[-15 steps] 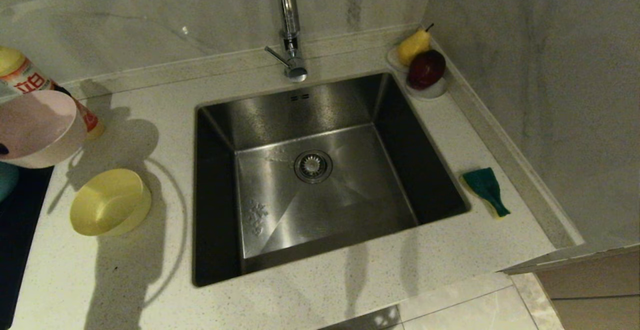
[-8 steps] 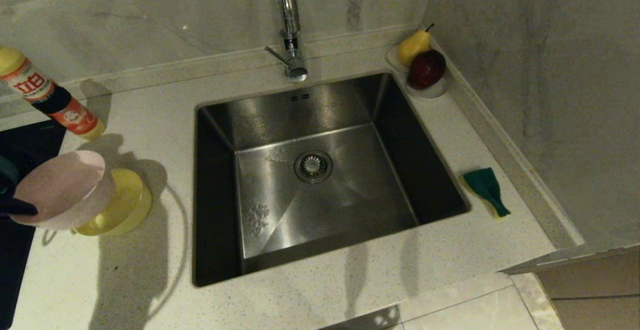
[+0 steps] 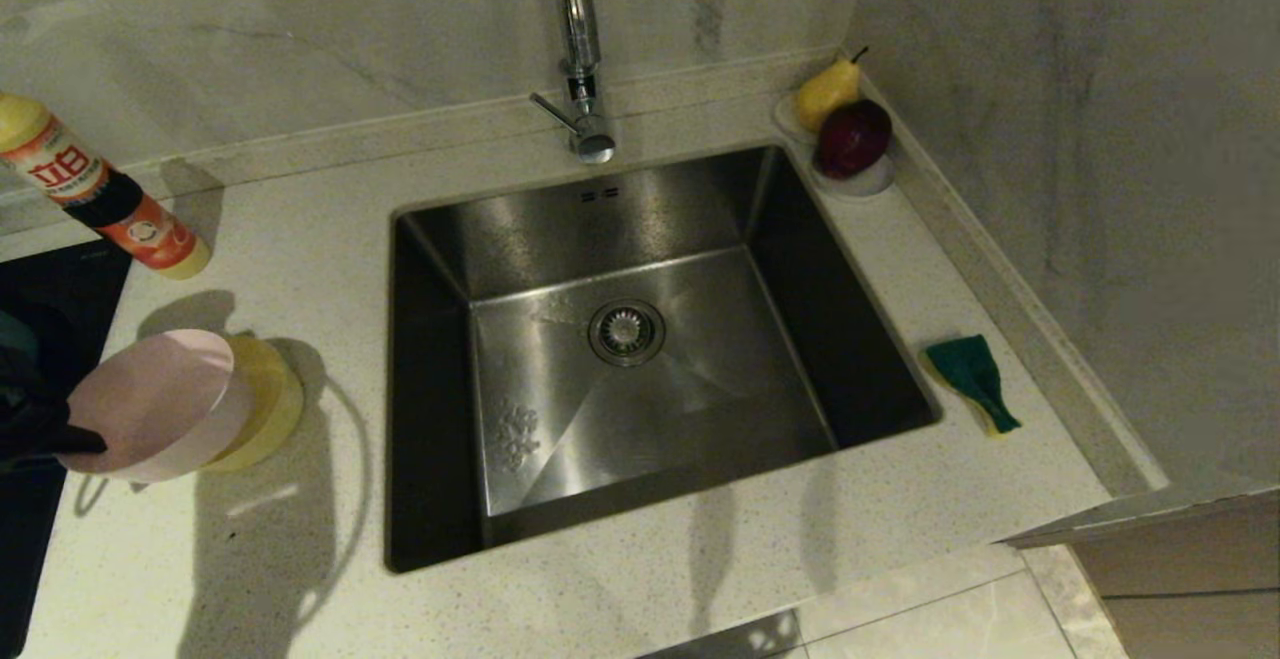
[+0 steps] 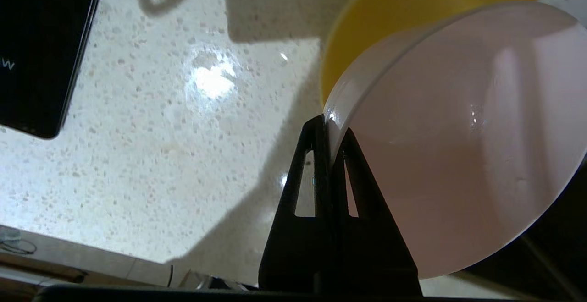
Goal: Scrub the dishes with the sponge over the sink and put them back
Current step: Place the bowl on the bowl
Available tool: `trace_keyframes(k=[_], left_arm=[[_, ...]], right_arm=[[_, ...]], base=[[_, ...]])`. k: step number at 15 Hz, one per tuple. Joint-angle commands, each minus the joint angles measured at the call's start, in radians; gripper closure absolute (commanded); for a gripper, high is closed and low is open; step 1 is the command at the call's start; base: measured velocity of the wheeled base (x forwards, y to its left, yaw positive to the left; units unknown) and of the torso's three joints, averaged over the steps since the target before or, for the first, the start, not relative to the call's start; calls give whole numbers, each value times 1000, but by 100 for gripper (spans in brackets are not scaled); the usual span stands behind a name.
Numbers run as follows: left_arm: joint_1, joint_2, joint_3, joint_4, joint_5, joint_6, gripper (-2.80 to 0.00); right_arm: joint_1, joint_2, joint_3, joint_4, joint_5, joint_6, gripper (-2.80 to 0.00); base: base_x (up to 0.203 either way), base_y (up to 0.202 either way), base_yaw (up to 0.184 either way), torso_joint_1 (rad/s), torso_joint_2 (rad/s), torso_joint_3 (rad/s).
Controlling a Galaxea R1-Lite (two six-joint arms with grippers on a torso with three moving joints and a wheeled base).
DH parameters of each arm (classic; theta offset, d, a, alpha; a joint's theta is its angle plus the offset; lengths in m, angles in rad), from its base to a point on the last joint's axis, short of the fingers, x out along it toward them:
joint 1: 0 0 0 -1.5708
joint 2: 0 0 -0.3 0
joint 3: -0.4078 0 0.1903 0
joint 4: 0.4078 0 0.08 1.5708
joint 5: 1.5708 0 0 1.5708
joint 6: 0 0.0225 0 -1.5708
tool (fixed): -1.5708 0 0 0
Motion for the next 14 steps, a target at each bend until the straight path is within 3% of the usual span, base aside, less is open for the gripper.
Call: trace_keyframes(k=[1, 11, 14], left_arm=[[1, 44, 4, -11, 0, -2, 0], [1, 63, 22, -105, 20, -7, 0], [1, 70, -11, -109, 12, -42, 0]], right_arm=[[0, 1, 0, 0, 2, -1, 0], [0, 1, 0, 1, 2, -1, 0], [0, 1, 0, 0, 2, -1, 0]], base=[[0, 0, 0, 0, 0, 0], [0, 0, 0, 0, 0, 0], [0, 0, 0, 0, 0, 0]])
